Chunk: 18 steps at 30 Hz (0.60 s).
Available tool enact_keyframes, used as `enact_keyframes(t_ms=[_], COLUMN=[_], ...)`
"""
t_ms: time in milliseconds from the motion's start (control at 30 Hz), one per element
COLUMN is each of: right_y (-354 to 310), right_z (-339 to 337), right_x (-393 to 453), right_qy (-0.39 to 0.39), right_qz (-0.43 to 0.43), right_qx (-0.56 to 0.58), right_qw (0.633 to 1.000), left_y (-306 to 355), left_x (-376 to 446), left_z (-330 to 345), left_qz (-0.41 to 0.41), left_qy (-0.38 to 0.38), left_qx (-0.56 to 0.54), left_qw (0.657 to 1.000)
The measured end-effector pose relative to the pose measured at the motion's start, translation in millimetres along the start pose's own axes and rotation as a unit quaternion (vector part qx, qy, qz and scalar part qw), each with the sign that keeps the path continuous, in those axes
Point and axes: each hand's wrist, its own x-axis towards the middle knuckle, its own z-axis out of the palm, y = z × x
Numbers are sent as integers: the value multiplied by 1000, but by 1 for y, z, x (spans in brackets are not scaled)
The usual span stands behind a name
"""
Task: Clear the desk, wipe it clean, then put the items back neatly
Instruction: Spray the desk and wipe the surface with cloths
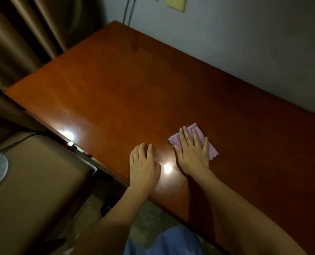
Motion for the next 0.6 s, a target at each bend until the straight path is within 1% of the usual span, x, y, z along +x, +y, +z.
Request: enact_keyframes(t_ms=[67,133,233,367,600], right_y=[33,66,113,164,245], right_z=[3,6,9,13,26], right_x=[-27,-54,-92,-142,-215], right_qy=[-3,-7,-4,-12,-9], right_qz=[28,56,87,114,190], right_qx=[6,16,39,68,79], right_qw=[1000,998,995,991,979], left_y=[31,62,104,155,243], left_x=[-20,-37,-58,-88,-131], left_z=[9,15,27,43,72], left_qz=[29,45,92,149,243], left_qy=[-5,-27,-45,-57,-80], left_qx=[-1,-2,29,31,35], left_qw=[1000,999,994,987,966])
